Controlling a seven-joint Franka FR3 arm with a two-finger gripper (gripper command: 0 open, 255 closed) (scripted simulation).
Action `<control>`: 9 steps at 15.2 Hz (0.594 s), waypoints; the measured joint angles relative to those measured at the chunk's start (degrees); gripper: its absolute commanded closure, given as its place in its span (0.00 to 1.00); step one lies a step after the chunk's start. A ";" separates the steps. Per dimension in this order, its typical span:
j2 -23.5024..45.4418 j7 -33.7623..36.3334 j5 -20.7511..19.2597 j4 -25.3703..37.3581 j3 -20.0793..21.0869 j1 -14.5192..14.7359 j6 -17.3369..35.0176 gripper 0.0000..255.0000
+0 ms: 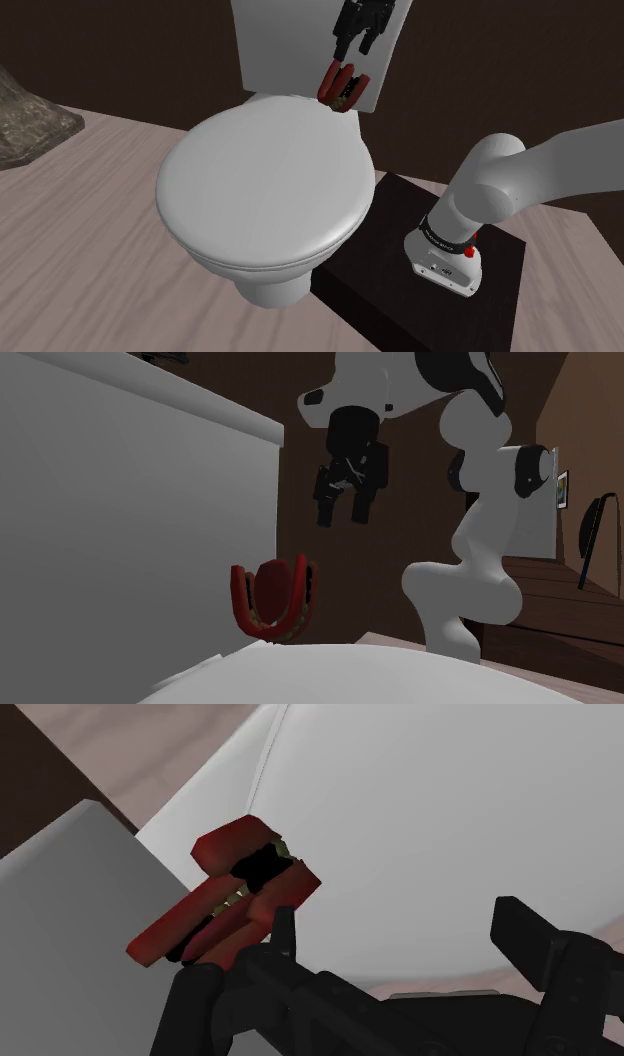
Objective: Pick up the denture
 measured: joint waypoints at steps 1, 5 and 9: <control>0.00 0.00 0.00 0.00 0.00 0.00 0.00 0.00; -0.02 -6.08 4.00 -3.62 -8.00 0.19 4.80 0.00; 0.88 -12.32 8.19 -7.30 -15.23 0.77 9.64 0.00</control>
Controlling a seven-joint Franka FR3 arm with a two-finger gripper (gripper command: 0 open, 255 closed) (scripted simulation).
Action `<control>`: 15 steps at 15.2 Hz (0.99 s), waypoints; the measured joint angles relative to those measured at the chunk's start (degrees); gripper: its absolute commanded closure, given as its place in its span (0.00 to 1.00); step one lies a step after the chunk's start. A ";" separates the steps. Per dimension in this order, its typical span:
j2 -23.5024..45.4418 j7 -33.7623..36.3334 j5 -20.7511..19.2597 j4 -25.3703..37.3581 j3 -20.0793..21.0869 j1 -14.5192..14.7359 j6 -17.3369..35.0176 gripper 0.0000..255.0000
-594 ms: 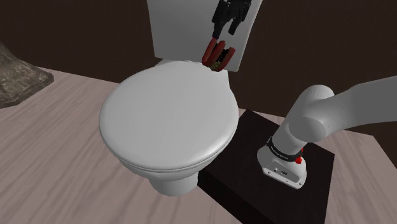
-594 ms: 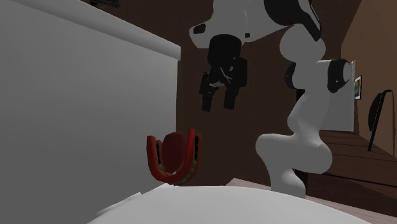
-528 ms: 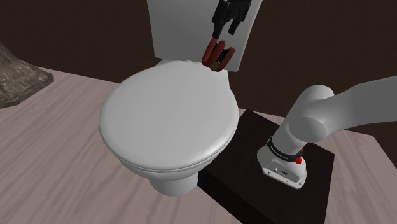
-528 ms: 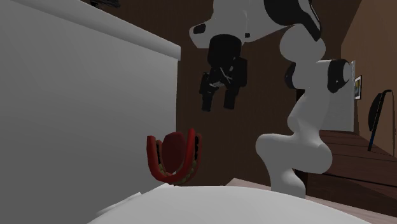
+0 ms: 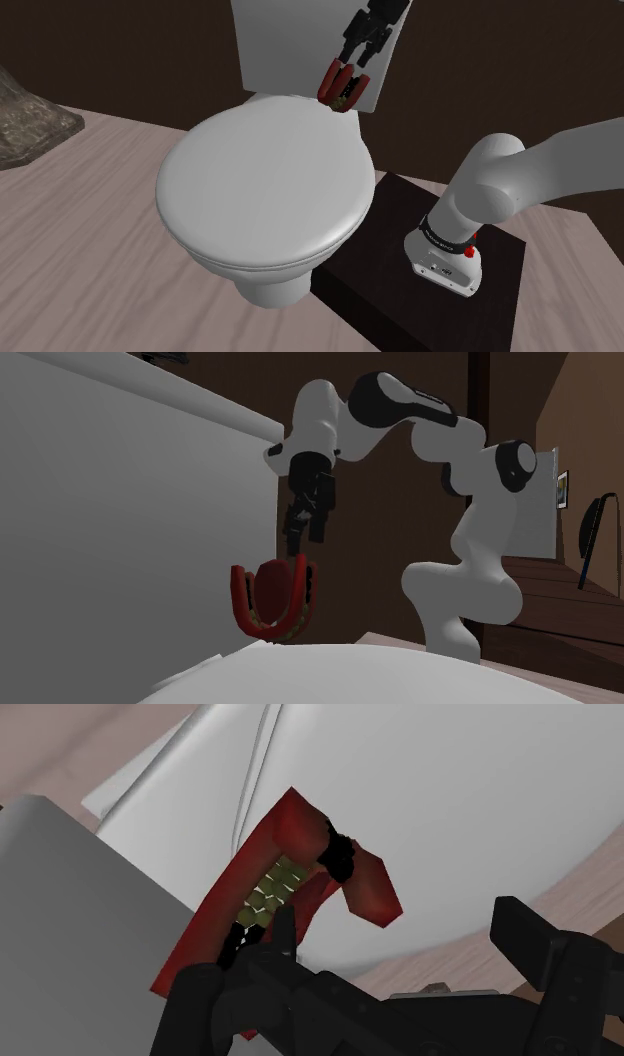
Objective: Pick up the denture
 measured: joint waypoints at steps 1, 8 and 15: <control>-0.20 -0.45 0.24 -0.99 -0.33 -0.01 0.80 0.00; -0.53 -2.07 0.63 -5.46 -0.95 -0.12 4.77 1.00; -0.62 -2.09 0.67 -5.60 -0.92 -0.12 4.95 1.00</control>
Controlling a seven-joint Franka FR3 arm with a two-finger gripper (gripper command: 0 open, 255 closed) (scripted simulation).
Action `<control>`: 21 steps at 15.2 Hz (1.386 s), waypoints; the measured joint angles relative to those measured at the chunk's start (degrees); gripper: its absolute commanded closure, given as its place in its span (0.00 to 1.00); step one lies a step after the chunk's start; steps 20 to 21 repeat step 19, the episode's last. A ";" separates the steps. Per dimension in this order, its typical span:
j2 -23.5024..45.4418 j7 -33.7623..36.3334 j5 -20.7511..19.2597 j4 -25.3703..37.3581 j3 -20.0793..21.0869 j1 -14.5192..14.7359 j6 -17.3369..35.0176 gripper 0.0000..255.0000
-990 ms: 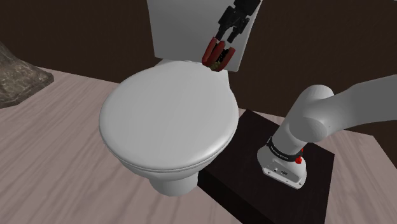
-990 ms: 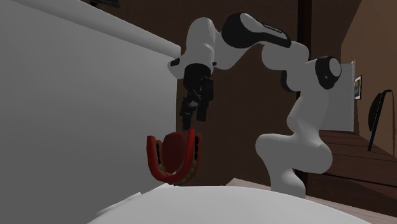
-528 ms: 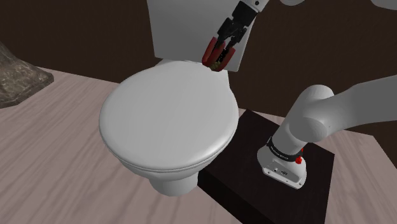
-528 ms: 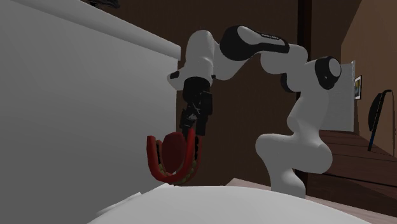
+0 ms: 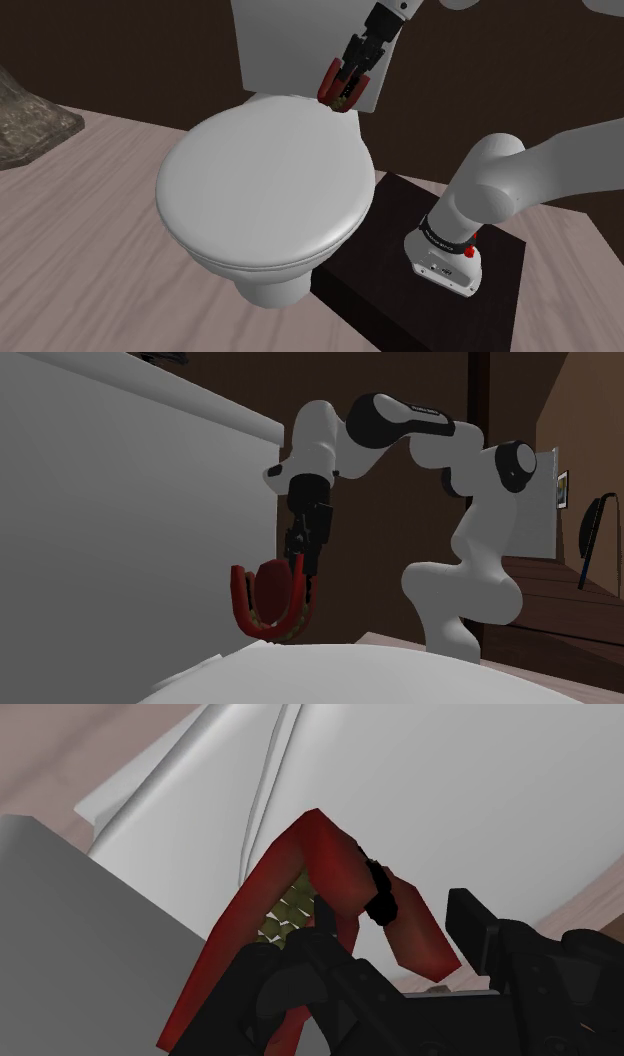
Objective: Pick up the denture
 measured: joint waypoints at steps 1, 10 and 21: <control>-0.01 0.02 0.00 -0.01 0.01 0.00 -0.01 1.00; 0.57 1.42 -0.16 4.66 0.33 0.21 -4.00 1.00; 1.83 3.08 -0.41 12.07 0.36 0.52 -9.94 1.00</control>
